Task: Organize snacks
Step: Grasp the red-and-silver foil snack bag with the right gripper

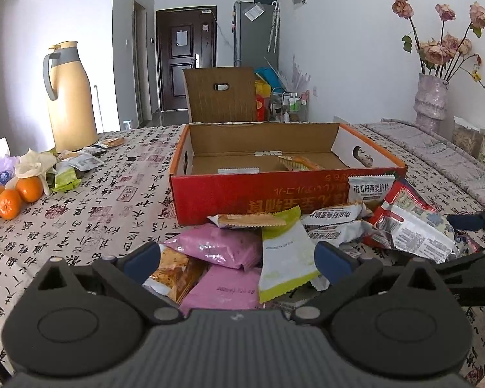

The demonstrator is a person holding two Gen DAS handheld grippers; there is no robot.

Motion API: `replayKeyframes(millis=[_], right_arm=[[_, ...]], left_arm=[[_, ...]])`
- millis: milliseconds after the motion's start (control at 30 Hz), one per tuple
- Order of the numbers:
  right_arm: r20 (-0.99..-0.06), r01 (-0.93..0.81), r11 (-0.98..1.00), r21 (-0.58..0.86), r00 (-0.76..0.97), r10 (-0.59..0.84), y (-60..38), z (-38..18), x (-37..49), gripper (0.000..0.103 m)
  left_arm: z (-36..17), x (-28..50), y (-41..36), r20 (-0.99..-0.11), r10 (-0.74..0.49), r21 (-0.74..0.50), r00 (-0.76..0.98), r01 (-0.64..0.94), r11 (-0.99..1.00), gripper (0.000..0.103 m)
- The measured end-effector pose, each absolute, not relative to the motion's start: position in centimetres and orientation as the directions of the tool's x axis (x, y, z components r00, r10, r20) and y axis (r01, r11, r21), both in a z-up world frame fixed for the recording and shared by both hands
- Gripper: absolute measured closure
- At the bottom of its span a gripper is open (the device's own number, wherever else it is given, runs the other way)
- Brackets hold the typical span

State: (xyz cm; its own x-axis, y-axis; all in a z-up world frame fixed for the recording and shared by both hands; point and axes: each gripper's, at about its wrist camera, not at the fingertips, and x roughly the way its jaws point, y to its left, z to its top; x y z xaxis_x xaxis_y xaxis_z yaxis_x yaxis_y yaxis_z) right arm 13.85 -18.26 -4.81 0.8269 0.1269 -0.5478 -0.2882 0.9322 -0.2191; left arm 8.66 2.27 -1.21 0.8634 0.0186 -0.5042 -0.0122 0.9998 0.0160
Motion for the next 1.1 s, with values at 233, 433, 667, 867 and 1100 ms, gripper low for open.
replayKeyframes(millis=[233, 433, 667, 867, 1100], right_arm=[[-0.555, -0.286, 0.929, -0.234, 0.824, 0.114, -18.0, -5.4, 14.2, 0.033], [-0.534, -0.283, 0.935, -0.214, 0.835, 0.131, -18.5, -5.2, 13.1, 0.043], [-0.492, -0.253, 0.955, -0.152, 0.858, 0.149, -19.4, -4.0, 11.8, 0.045], [-0.438, -0.226, 0.969, -0.100, 0.885, 0.161, -20.6, -2.5, 10.4, 0.045], [-0.413, -0.207, 0.977, -0.057, 0.896, 0.165, -21.4, -2.0, 9.5, 0.045]], left_arm=[[-1.6, 8.9, 2.4, -0.515, 0.020, 0.011, 0.857, -0.017, 1.000, 0.000], [-1.7, 8.9, 2.2, -0.520, 0.015, 0.012, 0.854, -0.010, 1.000, 0.000], [-1.3, 8.5, 2.4, -0.515, 0.017, 0.010, 0.857, -0.014, 1.000, 0.000], [-0.8, 8.1, 3.4, -0.516, 0.034, 0.014, 0.856, -0.032, 0.999, 0.000], [-0.7, 7.5, 5.0, -0.542, 0.055, 0.027, 0.838, -0.048, 0.998, 0.000]])
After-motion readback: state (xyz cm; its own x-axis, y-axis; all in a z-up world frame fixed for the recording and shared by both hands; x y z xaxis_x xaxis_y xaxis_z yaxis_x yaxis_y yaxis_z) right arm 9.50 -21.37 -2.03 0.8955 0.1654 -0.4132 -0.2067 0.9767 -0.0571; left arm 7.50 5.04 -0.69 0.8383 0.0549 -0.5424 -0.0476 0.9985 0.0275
